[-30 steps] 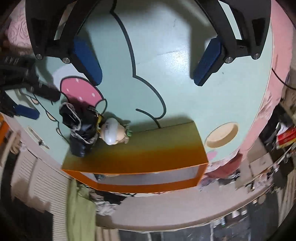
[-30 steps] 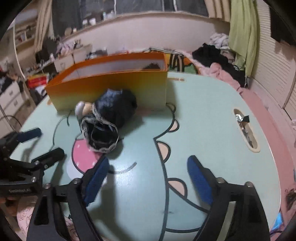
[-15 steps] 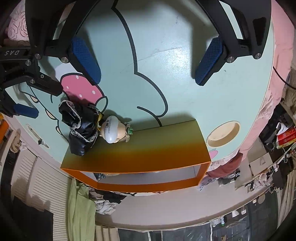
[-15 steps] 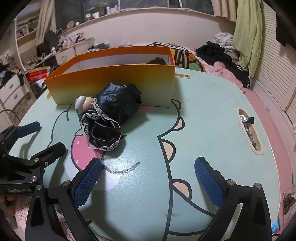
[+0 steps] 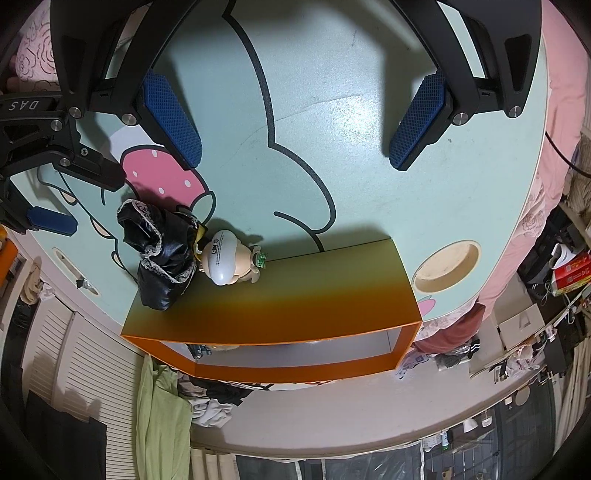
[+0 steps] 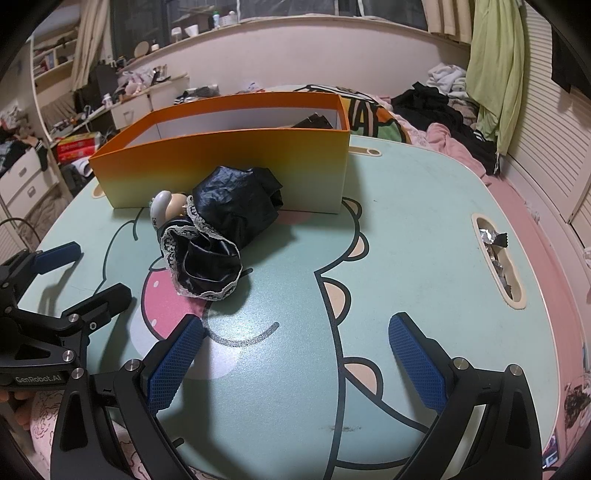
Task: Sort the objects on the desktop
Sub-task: 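Withdraw both grippers and hold them above the table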
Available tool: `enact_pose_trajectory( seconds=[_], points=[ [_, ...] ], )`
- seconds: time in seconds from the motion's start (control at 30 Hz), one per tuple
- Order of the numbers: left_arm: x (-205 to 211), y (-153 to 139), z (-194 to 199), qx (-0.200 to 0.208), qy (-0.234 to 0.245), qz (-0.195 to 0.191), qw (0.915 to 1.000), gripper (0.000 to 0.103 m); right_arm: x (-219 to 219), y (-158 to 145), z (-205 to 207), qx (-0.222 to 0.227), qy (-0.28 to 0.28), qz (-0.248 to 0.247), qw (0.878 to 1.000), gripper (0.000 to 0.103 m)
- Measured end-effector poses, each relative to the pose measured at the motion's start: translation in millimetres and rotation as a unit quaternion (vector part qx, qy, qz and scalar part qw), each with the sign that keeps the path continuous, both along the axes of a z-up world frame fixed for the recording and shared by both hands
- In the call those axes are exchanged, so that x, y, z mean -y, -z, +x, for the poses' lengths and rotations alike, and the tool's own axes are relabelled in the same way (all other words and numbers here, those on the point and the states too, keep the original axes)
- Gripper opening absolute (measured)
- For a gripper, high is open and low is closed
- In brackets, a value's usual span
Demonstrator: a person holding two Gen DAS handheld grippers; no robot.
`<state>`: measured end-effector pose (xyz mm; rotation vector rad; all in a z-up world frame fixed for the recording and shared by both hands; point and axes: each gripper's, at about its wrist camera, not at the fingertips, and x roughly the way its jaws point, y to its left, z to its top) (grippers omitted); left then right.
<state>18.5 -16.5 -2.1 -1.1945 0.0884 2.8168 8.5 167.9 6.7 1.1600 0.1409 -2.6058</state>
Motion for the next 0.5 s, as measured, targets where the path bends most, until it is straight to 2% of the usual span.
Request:
enact_pose_trajectory(
  seconds=[0.5],
  points=[
    [0.1,-0.6,-0.2,0.000,0.001,0.000,1.0000,0.101,-0.8,0.5,-0.1,0.000,-0.002,-0.001,1.000,0.101]
  ],
)
